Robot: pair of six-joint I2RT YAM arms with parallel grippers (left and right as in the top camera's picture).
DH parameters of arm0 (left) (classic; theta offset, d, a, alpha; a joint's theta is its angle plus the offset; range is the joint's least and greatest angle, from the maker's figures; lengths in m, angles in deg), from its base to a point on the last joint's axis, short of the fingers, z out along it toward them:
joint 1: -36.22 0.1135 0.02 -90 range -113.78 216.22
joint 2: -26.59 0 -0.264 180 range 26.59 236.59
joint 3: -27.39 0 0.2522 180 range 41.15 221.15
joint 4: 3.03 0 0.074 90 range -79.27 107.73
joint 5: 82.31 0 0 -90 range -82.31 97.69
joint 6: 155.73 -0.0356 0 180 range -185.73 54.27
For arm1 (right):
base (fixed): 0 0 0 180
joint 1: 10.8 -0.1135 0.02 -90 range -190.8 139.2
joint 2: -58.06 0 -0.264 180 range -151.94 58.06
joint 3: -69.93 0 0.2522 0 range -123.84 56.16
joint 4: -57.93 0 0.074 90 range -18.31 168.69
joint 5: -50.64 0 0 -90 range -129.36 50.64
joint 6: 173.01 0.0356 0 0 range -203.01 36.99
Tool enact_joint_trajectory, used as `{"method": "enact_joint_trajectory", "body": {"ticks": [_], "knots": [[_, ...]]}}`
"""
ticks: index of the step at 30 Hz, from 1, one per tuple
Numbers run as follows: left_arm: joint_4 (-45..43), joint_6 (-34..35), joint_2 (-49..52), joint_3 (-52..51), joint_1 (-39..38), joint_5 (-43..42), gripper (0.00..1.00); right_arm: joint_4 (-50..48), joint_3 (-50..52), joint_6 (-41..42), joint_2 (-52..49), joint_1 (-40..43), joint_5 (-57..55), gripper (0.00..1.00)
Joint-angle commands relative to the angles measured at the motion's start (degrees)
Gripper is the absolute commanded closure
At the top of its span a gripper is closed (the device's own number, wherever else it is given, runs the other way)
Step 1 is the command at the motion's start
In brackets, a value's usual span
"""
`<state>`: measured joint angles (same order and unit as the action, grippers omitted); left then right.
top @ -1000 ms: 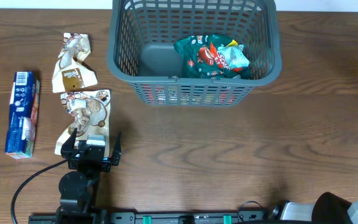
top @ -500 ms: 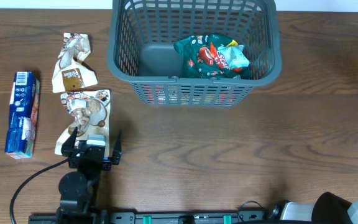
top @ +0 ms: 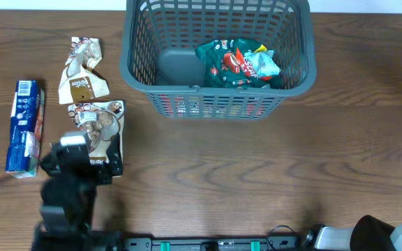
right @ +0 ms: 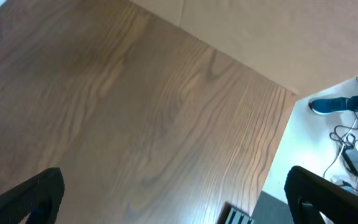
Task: Pack container
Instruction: 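Move the left gripper over the lower brown-and-white food pouch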
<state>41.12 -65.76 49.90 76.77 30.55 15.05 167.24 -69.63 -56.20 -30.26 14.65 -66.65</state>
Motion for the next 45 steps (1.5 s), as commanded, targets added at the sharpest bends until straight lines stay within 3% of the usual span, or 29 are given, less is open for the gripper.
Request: {"method": "enact_joint_trajectory", "body": {"ticks": [1,7,18,25,33,37,41,45], "knots": [[6.6,-1.7,13.0,13.7,0.2,2.3,0.01,0.0,0.0,1.0,0.8,0.4,-0.3,0.01],[19.3,-1.7,29.8,31.7,0.2,2.4,0.01,0.0,0.0,1.0,0.8,0.4,-0.3,0.01],[31.6,-1.4,44.4,34.3,0.5,-4.7,0.01,0.0,0.0,1.0,0.8,0.4,-0.3,0.01],[33.0,-1.4,48.7,34.3,8.4,-14.1,0.01,0.0,0.0,1.0,0.8,0.4,-0.3,0.01],[31.5,-4.9,49.5,34.3,23.4,-14.3,0.01,0.0,0.0,1.0,0.8,0.4,-0.3,0.01],[31.3,-5.3,49.5,34.2,25.9,-14.3,0.01,0.0,0.0,1.0,0.8,0.4,-0.3,0.01],[30.3,-14.1,50.0,34.2,25.9,-18.4,0.01,0.0,0.0,1.0,0.8,0.4,-0.3,0.01],[28.1,-18.0,51.7,34.1,25.9,-18.9,0.01,0.0,0.0,1.0,0.8,0.4,-0.3,0.01]]}}
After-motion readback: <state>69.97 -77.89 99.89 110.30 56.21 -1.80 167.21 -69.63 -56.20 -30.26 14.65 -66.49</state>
